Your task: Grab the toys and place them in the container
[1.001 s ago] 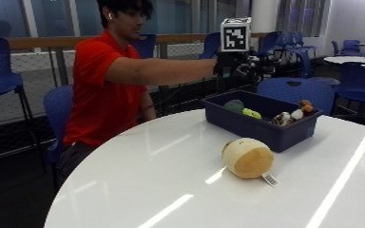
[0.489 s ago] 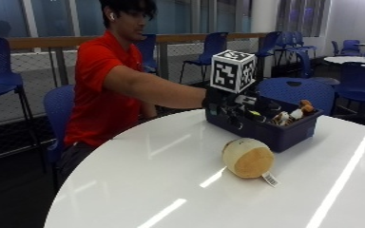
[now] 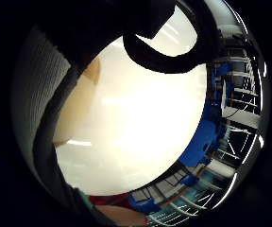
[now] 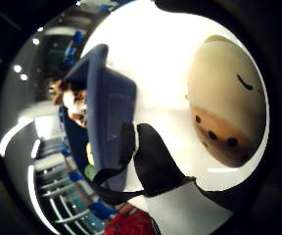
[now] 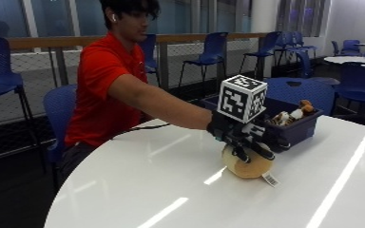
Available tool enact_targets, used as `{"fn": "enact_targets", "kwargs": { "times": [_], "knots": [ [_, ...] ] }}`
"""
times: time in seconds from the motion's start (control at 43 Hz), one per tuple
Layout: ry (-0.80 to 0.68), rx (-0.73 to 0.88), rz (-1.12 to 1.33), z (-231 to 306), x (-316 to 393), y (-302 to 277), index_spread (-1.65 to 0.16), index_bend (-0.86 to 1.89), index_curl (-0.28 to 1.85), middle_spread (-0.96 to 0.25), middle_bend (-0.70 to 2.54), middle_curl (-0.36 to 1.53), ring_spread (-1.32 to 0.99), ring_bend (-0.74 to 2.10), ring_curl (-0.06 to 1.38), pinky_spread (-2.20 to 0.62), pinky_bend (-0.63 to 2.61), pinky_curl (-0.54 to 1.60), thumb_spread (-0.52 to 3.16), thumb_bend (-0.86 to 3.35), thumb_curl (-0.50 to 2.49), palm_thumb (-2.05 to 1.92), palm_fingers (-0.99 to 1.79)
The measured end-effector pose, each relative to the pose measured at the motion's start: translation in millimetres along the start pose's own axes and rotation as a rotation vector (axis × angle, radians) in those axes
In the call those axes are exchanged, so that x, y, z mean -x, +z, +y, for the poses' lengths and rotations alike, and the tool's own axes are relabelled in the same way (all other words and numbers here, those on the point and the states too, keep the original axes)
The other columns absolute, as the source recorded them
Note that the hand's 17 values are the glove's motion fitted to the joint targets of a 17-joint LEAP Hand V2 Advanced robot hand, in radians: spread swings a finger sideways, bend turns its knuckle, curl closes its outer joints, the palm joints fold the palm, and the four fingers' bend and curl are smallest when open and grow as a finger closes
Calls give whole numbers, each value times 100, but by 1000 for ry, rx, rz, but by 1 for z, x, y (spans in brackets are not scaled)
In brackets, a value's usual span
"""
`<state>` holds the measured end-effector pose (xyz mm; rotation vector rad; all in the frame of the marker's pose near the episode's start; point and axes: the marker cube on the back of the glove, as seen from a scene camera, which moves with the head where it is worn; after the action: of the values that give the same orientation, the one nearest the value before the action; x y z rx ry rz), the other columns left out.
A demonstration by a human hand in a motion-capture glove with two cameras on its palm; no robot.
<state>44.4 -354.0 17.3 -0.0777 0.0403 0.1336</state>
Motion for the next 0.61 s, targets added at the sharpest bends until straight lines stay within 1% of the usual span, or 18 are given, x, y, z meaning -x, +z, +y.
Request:
{"fn": "enact_targets", "kwargs": {
  "times": [0.209,0.256,0.396,0.489,0.582,0.605],
  "knots": [
    [5,-21,44,-13,0,14,-41,20,40,-9,10,17,5,14,20,12,94,33,118,-3,31,-3,-18],
    [10,-2,63,-15,-1,20,-42,20,40,-10,10,17,5,16,20,11,99,34,118,-3,32,-1,-12],
    [31,61,77,-16,-4,31,-43,19,40,-10,10,16,4,18,19,11,109,37,119,0,33,3,-7],
    [54,102,76,-14,-9,37,-43,17,39,-10,11,16,3,25,22,8,116,38,121,2,34,10,-1],
    [67,111,60,-14,-12,38,-44,18,38,-11,14,16,-4,44,25,2,112,36,125,6,36,20,16],
    [70,112,58,-13,-13,37,-44,16,37,-11,12,15,-1,37,23,4,116,37,124,5,36,19,5]
  ]
}}
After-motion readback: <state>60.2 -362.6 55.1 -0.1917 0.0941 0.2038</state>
